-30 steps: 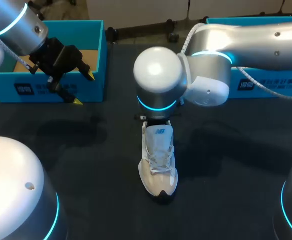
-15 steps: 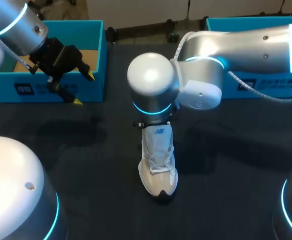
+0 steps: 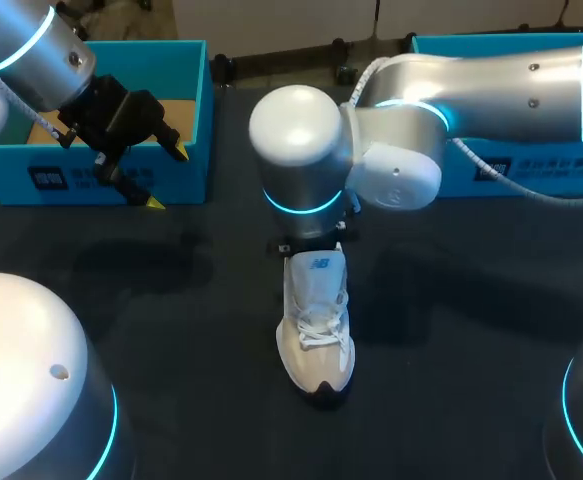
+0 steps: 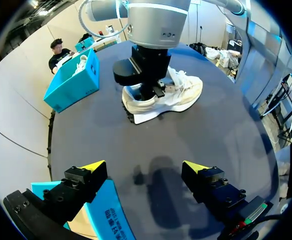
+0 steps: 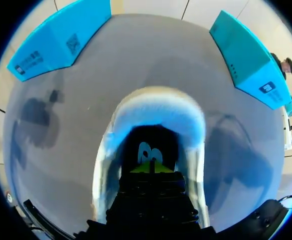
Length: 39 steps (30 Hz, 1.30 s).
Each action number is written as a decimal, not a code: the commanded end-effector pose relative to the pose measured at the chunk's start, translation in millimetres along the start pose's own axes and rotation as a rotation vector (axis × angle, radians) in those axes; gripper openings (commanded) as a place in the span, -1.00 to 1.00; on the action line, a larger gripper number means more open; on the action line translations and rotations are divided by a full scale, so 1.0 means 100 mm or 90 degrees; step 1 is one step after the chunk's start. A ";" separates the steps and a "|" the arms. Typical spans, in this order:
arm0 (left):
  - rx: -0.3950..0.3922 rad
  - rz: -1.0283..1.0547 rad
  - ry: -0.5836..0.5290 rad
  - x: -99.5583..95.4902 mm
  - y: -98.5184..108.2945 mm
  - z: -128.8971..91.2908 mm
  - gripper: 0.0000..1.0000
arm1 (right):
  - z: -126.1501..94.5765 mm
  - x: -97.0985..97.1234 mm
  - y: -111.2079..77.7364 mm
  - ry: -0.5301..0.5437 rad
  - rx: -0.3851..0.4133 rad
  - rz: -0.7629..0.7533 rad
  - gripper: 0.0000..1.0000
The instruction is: Take the shoe out of the shoebox, open the shoe tongue, remove and reinsert the insole, then place the shoe into the shoebox
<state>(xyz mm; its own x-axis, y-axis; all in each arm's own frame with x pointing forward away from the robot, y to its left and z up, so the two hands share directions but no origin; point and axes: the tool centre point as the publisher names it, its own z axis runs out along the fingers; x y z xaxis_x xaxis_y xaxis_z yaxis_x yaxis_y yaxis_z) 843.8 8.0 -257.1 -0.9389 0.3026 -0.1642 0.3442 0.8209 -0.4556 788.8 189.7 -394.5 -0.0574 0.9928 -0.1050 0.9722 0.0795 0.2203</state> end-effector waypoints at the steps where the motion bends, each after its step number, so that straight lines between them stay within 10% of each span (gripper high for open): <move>1: -0.002 0.001 -0.001 0.02 0.00 0.00 1.00 | -0.18 -0.05 0.02 0.001 -0.005 0.000 -1.00; 29: -0.002 0.001 -0.001 0.02 0.00 0.00 1.00 | -0.47 0.01 -0.29 0.027 0.235 0.024 -1.00; 32: -0.002 0.001 -0.001 0.02 0.00 0.00 1.00 | -0.47 0.02 -0.31 0.032 0.238 0.027 -0.07; 33: -0.002 0.001 -0.001 0.02 0.00 0.00 1.00 | -0.46 0.02 -0.31 0.033 0.238 0.027 0.83; 39: -0.002 0.001 -0.001 0.02 0.00 0.00 1.00 | -0.46 0.05 -0.30 0.032 0.236 0.030 1.00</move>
<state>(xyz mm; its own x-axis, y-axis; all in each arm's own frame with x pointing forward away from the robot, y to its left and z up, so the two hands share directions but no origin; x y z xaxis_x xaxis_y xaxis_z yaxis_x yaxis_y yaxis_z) 843.7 8.0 -257.1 -0.9389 0.3026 -0.1642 0.3442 0.8209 -0.4556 749.3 195.4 -356.5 -0.0126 0.9985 -0.0541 0.9897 0.0048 -0.1430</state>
